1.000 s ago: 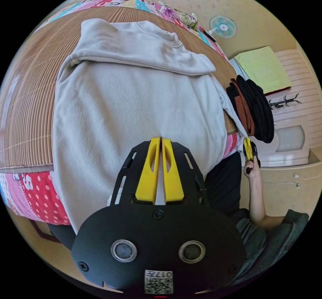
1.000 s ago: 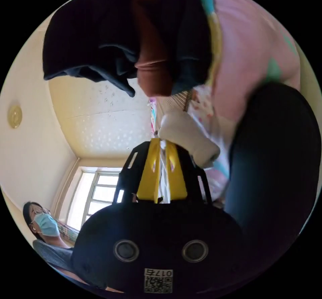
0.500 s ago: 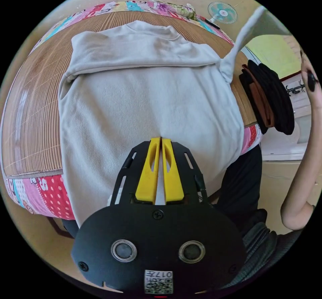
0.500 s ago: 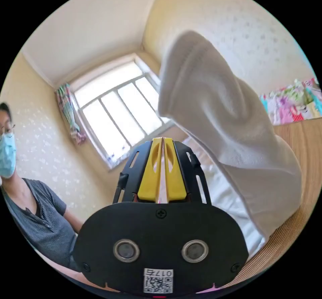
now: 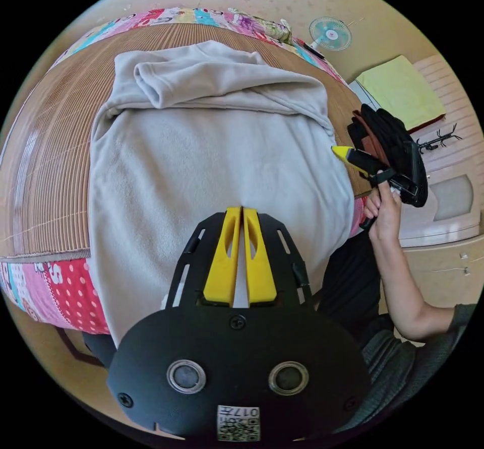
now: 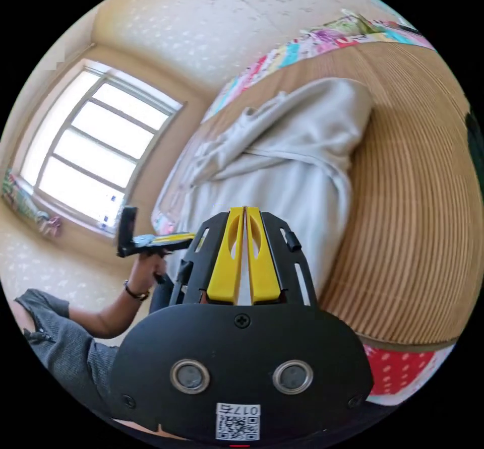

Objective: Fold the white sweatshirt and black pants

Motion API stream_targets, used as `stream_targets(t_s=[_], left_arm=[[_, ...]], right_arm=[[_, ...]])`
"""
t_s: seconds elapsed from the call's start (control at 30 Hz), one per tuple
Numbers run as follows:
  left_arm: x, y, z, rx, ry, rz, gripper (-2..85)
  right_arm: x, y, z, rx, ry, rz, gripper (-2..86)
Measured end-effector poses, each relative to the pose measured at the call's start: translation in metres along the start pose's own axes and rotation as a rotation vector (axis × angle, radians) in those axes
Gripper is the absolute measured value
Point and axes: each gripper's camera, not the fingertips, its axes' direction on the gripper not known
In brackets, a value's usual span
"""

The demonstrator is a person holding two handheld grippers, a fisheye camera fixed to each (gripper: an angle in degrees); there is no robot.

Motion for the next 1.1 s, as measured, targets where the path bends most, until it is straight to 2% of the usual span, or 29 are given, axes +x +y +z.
stream_targets(t_s=[0.03, 0.1, 0.17, 0.3, 0.4, 0.43, 0.53, 0.6, 0.7, 0.77, 0.83, 0.9, 0.97, 1.0, 1.07, 1.1], left_arm=[[0.002, -0.007, -0.007, -0.010, -0.009, 0.014, 2.3], [0.001, -0.019, -0.027, 0.076, -0.014, 0.015, 10.1], [-0.002, -0.036, -0.056, 0.226, -0.065, 0.030, 12.6], [-0.005, -0.078, -0.072, 0.245, -0.171, 0.136, 13.1], [-0.001, -0.113, -0.051, 0.101, -0.254, 0.277, 11.8], [-0.002, -0.127, -0.033, -0.042, -0.310, 0.311, 9.1], [0.015, -0.145, -0.042, -0.133, -0.390, 0.441, 4.3], [0.027, -0.160, -0.065, -0.184, -0.349, 0.483, 2.7], [0.034, -0.189, -0.136, -0.117, -0.007, 0.513, 1.9], [0.021, -0.207, -0.198, 0.059, 0.318, 0.514, 1.8], [0.001, -0.223, -0.227, 0.126, 0.409, 0.442, 1.9], [-0.026, -0.241, -0.236, 0.126, 0.385, 0.312, 2.3], [-0.086, -0.263, -0.216, -0.001, 0.349, 0.018, 3.9], [-0.103, -0.264, -0.209, -0.025, 0.349, -0.062, 4.4], [-0.156, -0.250, -0.186, -0.007, 0.391, -0.278, 7.0], [-0.163, -0.243, -0.183, 0.012, 0.399, -0.304, 7.2]], right_arm=[[0.014, 0.004, 0.007, -0.061, 0.090, 0.034, 0.4], [0.027, 0.015, 0.012, -0.061, 0.060, -0.031, 0.4], [0.049, 0.038, 0.010, 0.053, -0.068, -0.044, 0.4], [0.080, 0.060, 0.010, 0.140, -0.242, -0.076, 0.4], [0.079, 0.069, 0.011, 0.152, -0.214, -0.123, 0.4], [0.080, 0.072, 0.011, 0.155, -0.212, -0.130, 0.4], [0.088, 0.078, 0.011, 0.161, -0.226, -0.133, 0.5], [0.090, 0.081, 0.010, 0.162, -0.222, -0.142, 0.5], [0.093, 0.087, 0.009, 0.166, -0.204, -0.159, 0.4], [0.094, 0.090, 0.009, 0.167, -0.185, -0.172, 0.5], [0.097, 0.093, 0.008, 0.167, -0.186, -0.173, 0.5], [0.101, 0.094, 0.006, 0.167, -0.185, -0.175, 0.5], [0.105, 0.096, 0.005, 0.165, -0.184, -0.177, 0.4], [0.106, 0.097, 0.004, 0.165, -0.184, -0.177, 0.4], [0.110, 0.098, 0.003, 0.164, -0.185, -0.177, 0.4], [0.111, 0.099, 0.002, 0.164, -0.185, -0.176, 0.4]])
